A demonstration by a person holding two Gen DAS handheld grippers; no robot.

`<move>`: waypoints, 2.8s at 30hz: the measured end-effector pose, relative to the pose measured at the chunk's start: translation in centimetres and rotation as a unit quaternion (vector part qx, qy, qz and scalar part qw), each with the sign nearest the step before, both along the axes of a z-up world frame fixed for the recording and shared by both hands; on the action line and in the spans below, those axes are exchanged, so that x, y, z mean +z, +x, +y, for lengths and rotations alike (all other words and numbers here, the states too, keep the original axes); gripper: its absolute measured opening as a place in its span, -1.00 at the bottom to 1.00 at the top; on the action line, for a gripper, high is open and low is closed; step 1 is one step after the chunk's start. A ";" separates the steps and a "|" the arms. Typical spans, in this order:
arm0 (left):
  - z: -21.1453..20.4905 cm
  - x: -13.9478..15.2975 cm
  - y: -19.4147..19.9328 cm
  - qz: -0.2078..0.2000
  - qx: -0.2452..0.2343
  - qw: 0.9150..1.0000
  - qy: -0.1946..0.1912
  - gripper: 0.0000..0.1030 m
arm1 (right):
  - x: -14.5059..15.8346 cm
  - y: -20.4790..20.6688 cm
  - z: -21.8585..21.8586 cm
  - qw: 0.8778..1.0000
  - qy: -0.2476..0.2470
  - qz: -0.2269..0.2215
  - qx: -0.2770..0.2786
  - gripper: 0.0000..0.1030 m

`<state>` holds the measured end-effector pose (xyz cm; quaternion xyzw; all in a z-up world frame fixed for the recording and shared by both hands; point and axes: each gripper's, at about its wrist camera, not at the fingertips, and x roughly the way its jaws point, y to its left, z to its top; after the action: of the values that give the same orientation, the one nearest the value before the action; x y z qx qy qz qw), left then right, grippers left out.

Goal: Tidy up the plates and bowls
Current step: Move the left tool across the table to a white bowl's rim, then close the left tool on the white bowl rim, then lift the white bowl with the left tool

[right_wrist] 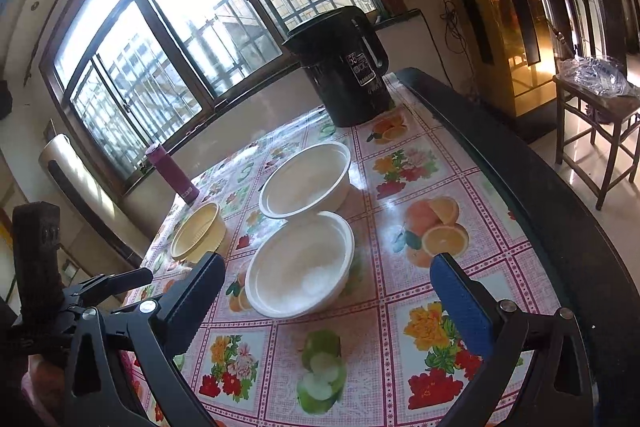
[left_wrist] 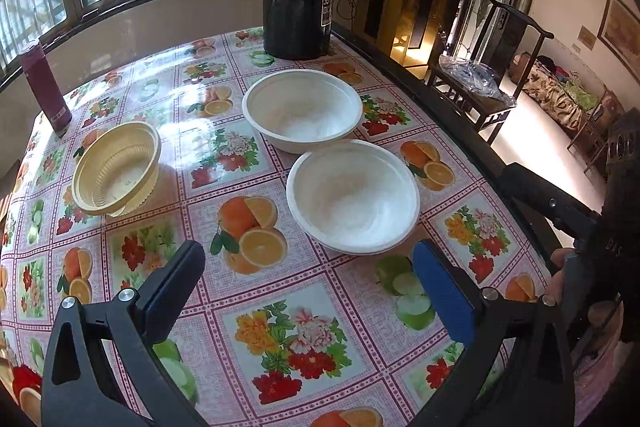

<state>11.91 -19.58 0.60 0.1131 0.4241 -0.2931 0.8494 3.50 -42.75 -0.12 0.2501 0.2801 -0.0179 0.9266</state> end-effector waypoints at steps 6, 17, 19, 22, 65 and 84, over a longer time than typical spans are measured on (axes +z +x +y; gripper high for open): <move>-0.5 -1.1 2.6 0.039 0.015 0.999 -0.019 1.00 | -2.3 2.3 -1.5 0.997 0.080 0.010 0.011 1.00; -0.6 -3.7 6.9 0.130 0.048 0.989 -0.056 1.00 | -4.9 6.1 -1.9 0.985 0.164 0.015 0.042 1.00; -0.9 -4.3 7.1 0.134 0.055 0.988 -0.046 1.00 | -5.0 6.3 -2.1 0.985 0.169 0.011 0.043 1.00; -1.9 -5.2 7.3 0.138 0.053 0.989 -0.027 1.00 | -5.3 6.7 -2.2 0.983 0.175 0.009 0.046 1.00; -3.3 -7.4 8.7 0.168 0.050 0.984 -0.032 -0.43 | -8.5 8.5 -2.1 0.975 0.211 0.058 0.044 -0.04; -3.1 -7.7 8.6 0.153 0.048 0.987 -0.025 -0.82 | -9.1 8.5 -2.3 0.979 0.186 0.079 0.018 -0.81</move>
<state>20.48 -22.68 -7.06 0.0253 0.5469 -0.2764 0.7899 12.00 -45.08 -9.22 0.4112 0.3554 0.0313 0.8389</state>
